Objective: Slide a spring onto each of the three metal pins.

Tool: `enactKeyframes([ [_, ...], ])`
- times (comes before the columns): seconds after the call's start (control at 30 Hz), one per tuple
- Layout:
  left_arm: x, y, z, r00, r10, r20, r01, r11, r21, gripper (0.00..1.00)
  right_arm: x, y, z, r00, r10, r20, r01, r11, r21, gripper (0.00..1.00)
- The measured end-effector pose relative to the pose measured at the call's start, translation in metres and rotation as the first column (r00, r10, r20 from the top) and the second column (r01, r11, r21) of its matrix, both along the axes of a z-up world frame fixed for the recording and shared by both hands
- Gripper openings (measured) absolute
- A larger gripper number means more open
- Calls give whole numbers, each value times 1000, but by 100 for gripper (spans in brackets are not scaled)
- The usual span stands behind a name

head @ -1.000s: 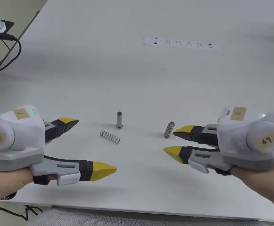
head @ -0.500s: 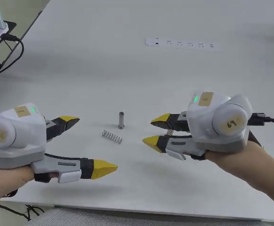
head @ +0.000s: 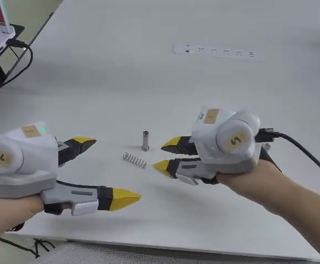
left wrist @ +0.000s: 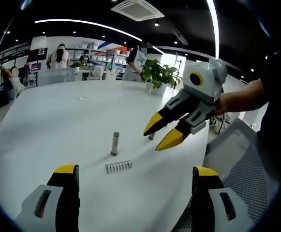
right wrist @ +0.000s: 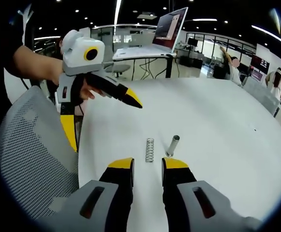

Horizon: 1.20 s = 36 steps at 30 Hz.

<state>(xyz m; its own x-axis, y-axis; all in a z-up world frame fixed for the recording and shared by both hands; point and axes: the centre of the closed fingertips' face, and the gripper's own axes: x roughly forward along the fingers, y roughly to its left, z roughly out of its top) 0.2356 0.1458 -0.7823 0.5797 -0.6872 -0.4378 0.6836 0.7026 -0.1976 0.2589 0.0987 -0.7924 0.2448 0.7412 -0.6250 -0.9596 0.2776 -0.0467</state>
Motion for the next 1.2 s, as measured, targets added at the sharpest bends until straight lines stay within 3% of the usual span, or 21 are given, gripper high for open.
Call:
enactKeyframes([
  [0.33,0,1,-2,1000,-1,-6,1,1000,1,94,2,20,-18,999,13,-46,-14,1000,-13,21],
  [0.7,-2,3,-4,1000,-1,-16,1,1000,0,94,12,39,-30,991,-31,-134,32,999,11,21],
  [0.97,-3,5,-5,1000,-4,-24,4,1000,-4,92,12,43,-45,993,-18,-115,13,999,-45,19],
  [1.2,-4,6,-6,1000,-6,-28,6,1000,-8,91,13,39,-57,991,-30,-134,20,997,-73,18],
])
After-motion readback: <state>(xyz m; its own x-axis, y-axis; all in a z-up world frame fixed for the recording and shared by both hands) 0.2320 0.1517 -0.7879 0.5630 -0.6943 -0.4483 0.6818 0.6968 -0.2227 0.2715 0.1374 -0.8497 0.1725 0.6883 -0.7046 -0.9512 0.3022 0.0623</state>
